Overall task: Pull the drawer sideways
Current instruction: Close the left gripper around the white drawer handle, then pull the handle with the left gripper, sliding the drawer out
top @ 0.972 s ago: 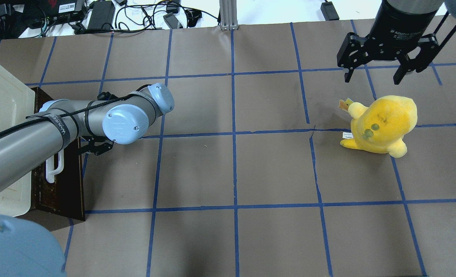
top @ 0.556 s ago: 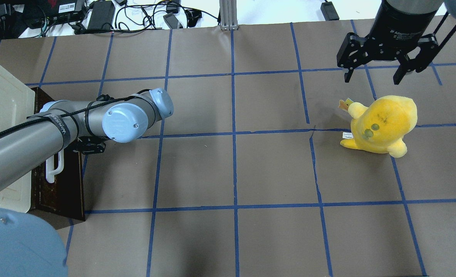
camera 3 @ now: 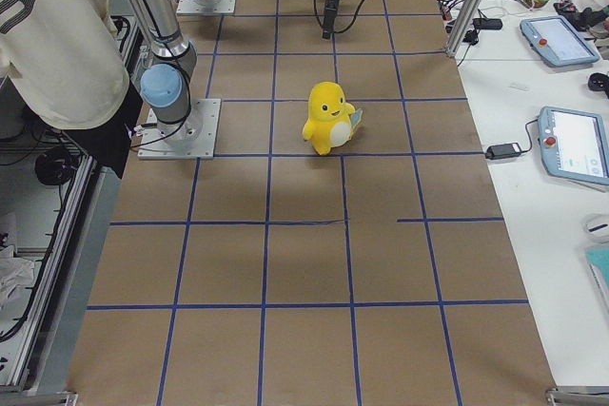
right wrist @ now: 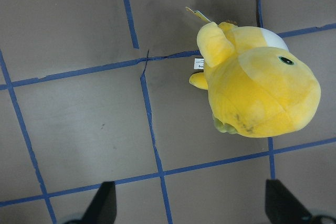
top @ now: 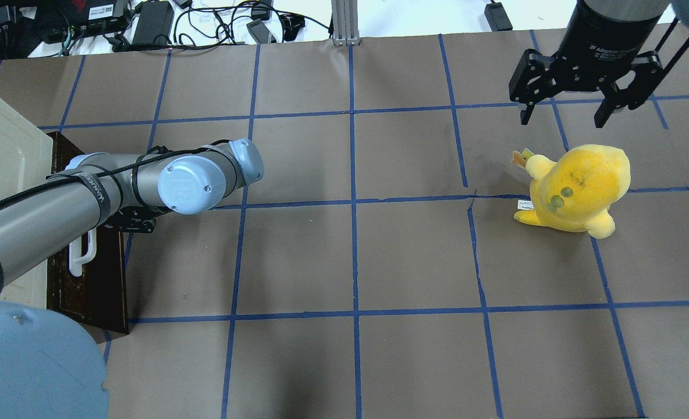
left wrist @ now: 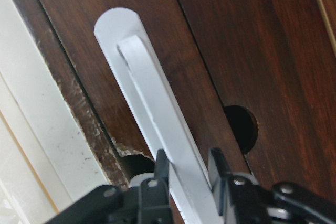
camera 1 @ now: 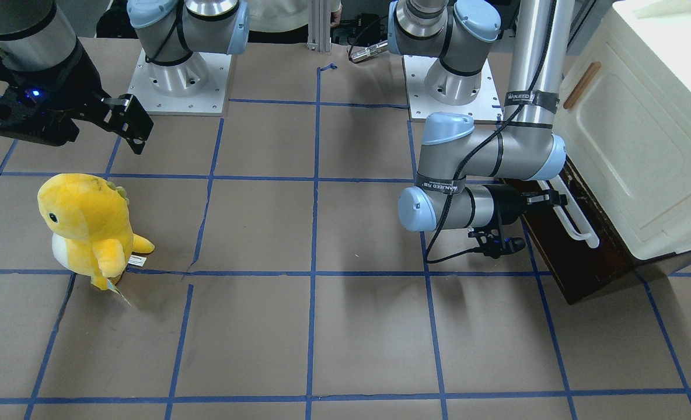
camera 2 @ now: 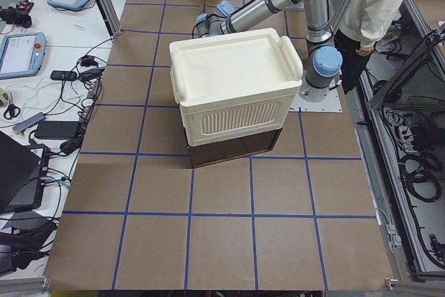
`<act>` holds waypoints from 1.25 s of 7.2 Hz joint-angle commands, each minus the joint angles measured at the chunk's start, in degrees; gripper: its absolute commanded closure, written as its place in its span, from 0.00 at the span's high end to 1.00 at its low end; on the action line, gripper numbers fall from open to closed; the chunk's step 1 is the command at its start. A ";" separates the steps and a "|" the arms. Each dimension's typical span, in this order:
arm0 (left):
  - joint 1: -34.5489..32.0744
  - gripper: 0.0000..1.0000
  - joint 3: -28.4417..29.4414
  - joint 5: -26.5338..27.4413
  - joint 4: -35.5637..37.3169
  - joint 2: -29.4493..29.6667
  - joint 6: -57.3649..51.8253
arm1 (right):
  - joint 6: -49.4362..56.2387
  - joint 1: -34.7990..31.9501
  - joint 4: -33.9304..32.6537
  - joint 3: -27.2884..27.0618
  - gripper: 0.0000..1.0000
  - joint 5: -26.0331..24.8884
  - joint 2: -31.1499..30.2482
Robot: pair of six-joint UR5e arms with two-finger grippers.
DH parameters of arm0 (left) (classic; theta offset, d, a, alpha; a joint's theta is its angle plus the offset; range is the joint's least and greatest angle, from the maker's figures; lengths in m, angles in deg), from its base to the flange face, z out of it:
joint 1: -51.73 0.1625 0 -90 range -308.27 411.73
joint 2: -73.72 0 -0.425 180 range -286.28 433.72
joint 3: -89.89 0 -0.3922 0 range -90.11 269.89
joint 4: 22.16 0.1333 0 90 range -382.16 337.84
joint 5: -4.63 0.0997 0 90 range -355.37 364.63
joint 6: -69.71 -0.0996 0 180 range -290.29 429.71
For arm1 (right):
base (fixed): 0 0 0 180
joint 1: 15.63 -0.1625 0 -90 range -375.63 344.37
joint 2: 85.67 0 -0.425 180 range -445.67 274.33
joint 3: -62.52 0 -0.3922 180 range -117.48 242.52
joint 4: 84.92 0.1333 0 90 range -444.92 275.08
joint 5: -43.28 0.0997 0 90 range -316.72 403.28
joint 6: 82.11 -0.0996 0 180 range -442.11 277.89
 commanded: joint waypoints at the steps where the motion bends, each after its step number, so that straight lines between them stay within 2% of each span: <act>1: 0.01 0.26 0.21 0.35 -0.51 0.05 0.34 | 0.00 -0.03 0.09 0.00 1.00 0.00 0.00; 9: -2.80 0.25 0.65 0.53 -0.51 0.40 0.51 | 0.00 0.06 0.00 0.00 1.00 0.00 0.00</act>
